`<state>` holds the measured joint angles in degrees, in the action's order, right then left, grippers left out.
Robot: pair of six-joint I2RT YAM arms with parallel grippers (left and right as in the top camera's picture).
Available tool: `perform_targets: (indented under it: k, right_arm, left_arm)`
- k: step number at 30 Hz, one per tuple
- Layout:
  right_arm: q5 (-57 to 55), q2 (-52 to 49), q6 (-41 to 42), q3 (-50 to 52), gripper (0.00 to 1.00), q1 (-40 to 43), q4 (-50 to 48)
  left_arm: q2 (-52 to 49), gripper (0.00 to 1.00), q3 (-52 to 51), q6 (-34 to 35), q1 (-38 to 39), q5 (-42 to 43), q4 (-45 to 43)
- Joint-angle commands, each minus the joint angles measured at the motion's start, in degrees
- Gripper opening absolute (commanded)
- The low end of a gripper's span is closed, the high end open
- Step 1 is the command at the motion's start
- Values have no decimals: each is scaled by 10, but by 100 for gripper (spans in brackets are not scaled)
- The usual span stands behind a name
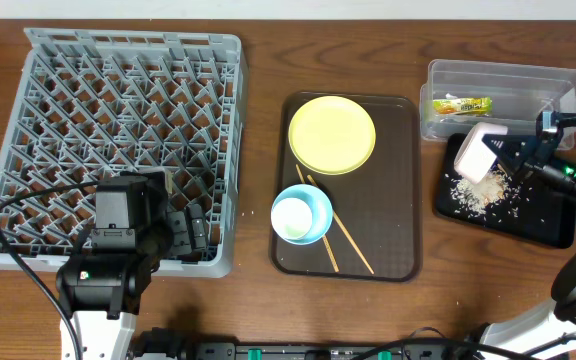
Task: Sort waste into correct bins and load items into the dishwasher
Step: 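Tip the white bowl over the black tray to dump the rice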
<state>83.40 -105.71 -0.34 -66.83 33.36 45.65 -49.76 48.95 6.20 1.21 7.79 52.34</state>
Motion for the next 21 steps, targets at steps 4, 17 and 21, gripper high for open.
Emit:
perform_targets:
  k: [4,17,21]
  right_arm:
    - [59,-4,71,-6,1,37,3]
    - [60,-4,214,-6,1,95,2]
    - [60,-4,222,-6,1,101,2]
  left_arm:
    - [0,92,13,5,-3,6,1]
    - [0,92,13,5,-3,6,1]
    - [0,92,13,5,-3,6,2]
